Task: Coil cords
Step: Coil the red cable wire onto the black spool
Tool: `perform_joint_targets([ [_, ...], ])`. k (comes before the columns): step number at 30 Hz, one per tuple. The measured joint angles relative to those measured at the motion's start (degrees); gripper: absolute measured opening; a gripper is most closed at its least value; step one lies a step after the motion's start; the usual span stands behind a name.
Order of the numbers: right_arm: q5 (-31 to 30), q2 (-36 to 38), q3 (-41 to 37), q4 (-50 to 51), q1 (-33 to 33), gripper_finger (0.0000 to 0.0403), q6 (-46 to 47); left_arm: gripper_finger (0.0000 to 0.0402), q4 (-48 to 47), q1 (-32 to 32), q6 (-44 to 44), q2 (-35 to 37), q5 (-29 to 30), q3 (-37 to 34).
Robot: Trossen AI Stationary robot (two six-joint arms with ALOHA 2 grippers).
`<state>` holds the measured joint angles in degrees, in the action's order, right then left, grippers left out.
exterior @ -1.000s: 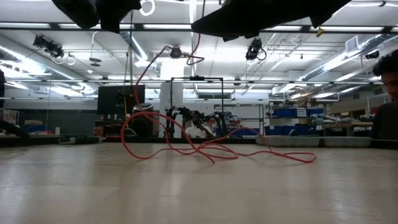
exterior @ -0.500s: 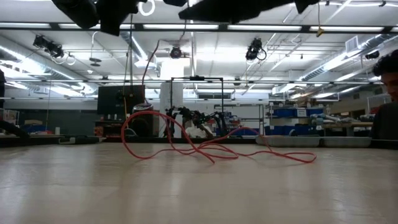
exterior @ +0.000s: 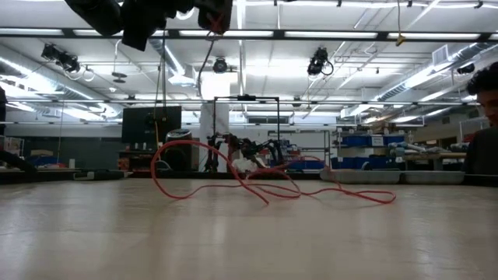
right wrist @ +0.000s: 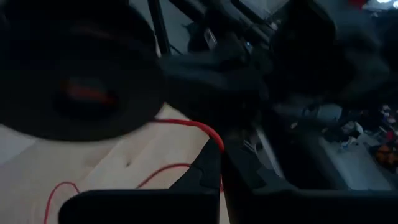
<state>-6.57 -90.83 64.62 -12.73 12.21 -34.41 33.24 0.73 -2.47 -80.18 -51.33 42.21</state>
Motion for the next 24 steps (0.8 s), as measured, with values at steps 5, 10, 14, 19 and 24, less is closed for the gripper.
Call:
perform_joint_targets([
  [5,-5.2,0.0,0.0,-0.2,0.1,0.0000,-0.4,0.0000,-3.4,0.5,3.0,0.0,5.2,0.0],
  [10,-8.7,0.0,0.0,0.8,0.3,0.0000,-1.8,0.0000,-5.4,1.5,3.5,0.0,8.9,0.0],
  [14,-11.9,0.0,0.0,3.7,1.7,0.0000,-3.9,0.0000,-5.4,1.9,4.7,0.0,9.7,0.0],
  [19,-15.8,0.9,0.0,6.8,3.6,0.0000,-4.2,0.0000,-7.7,2.1,4.2,0.0,12.9,0.0],
  [24,-21.3,2.2,-0.1,11.1,5.8,0.0000,-3.4,0.0000,-11.1,3.1,4.3,0.0,17.2,0.0],
])
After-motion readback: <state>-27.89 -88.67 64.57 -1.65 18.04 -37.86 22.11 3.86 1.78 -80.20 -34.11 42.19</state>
